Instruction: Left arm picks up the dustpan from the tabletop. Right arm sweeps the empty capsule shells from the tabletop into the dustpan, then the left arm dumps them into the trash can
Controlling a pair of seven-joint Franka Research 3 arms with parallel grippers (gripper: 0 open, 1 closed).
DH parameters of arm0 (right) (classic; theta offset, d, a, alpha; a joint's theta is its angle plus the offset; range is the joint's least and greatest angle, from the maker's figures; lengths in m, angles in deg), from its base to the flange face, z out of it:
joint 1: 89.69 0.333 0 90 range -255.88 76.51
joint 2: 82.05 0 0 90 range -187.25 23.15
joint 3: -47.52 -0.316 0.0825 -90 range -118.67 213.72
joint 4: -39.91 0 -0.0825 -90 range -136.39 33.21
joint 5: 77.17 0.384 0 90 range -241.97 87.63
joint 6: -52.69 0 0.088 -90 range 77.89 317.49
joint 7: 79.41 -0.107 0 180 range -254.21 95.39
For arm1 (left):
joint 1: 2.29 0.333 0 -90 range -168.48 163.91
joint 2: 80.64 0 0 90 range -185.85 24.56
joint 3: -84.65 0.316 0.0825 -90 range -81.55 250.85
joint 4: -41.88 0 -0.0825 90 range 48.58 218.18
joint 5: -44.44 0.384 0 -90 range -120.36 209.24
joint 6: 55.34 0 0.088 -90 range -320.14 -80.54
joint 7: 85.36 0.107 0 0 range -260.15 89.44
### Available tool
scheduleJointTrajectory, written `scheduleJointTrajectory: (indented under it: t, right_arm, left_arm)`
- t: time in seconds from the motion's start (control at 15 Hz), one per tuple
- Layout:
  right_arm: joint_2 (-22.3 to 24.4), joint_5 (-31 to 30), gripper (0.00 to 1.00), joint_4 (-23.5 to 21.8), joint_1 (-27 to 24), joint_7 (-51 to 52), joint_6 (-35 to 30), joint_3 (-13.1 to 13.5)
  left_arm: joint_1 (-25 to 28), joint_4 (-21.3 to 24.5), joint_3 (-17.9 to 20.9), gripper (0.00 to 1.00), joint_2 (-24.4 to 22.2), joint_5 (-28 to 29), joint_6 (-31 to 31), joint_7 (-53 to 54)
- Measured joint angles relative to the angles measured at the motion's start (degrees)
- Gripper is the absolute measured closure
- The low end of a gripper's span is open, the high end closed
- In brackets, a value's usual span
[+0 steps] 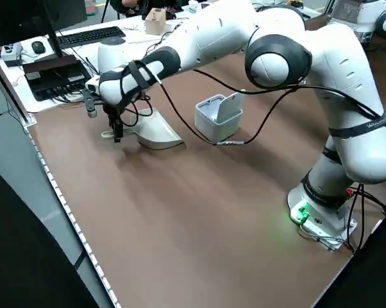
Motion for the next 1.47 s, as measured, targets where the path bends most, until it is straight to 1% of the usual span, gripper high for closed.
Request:
scheduleJointTrajectory:
  t: [0.07,0.13,0.2,0.27,0.33,0.4,0.47,0.53,0.6,0.67,0.73,0.8,1.0,1.07,1.13,1.2,1.27,1.47]
  right_arm:
    - [0.0,0.0,0.19,0.0,0.0,-0.4,0.0,0.0]
    - [0.0,0.0,0.20,0.0,0.0,-1.1,0.0,0.0]
    - [0.0,0.0,0.27,0.0,0.0,-1.9,0.0,0.0]
    - [0.0,0.0,0.27,0.0,0.0,-2.4,0.1,0.0]
    - [0.0,0.0,0.32,0.0,0.0,-2.8,0.1,0.0]
    - [0.0,0.0,0.33,0.0,0.0,-3.1,0.1,0.0]
    - [0.0,0.0,0.36,0.0,0.0,-3.5,0.0,0.0]
    - [0.0,0.0,0.38,0.0,0.0,-4.3,0.0,0.0]
    - [0.0,0.0,0.39,0.0,0.0,-5.1,0.0,0.0]
    - [0.0,0.0,0.44,0.0,0.0,-5.6,0.0,0.0]
    - [0.0,0.0,0.44,0.0,0.0,-5.8,0.0,0.0]
    - [0.0,0.0,0.45,0.0,0.0,-6.1,0.0,0.0]
    - [0.0,0.0,0.48,0.0,0.0,-6.2,0.0,0.0]
    - [0.0,0.0,0.48,0.0,0.0,-6.3,0.0,0.0]
    - [0.0,0.0,0.48,0.0,0.0,-6.3,0.0,0.0]
    - [0.0,0.0,0.48,0.0,0.0,-6.5,0.0,0.0]
    - [0.0,0.0,0.49,0.0,0.0,-6.5,0.0,0.0]
    - [0.0,0.0,0.54,0.0,0.0,-6.8,0.0,0.0]
  left_arm:
    - [0.0,0.1,0.0,0.15,0.0,0.0,-0.1,0.0]
    - [0.0,0.2,0.0,0.17,0.0,0.0,-0.1,0.0]
    - [0.0,0.2,0.0,0.19,0.0,0.0,-0.1,0.0]
    - [0.0,0.2,0.0,0.20,0.0,0.0,-0.2,0.0]
    - [0.0,0.2,0.0,0.20,0.0,0.0,-0.2,0.0]
    - [0.0,0.2,0.0,0.24,0.0,0.0,-0.2,0.0]
    - [0.0,0.2,0.0,0.25,0.0,0.0,-0.2,0.0]
    - [0.0,0.2,0.0,0.28,0.0,0.0,-0.2,0.0]
    - [0.0,0.2,0.0,0.37,0.0,0.0,-0.2,0.0]
    - [0.0,0.2,0.0,0.39,0.0,0.0,-0.2,0.0]
    - [0.0,0.2,0.0,0.42,0.0,0.0,-0.2,0.0]
    - [0.0,0.2,0.0,0.49,0.0,0.0,-0.2,0.0]
    - [0.0,0.2,0.0,0.52,0.0,0.0,-0.2,0.0]
    - [0.0,0.2,0.0,0.59,0.0,0.0,-0.2,0.0]
    - [0.0,0.2,0.0,0.62,0.0,0.0,-0.3,0.0]
    - [0.0,0.2,0.0,0.62,0.0,0.0,-0.3,0.0]
    - [0.0,0.2,0.0,0.66,0.0,0.0,-0.4,-0.2]
    - [0.1,0.2,0.0,0.67,0.0,0.1,-0.5,-0.2]
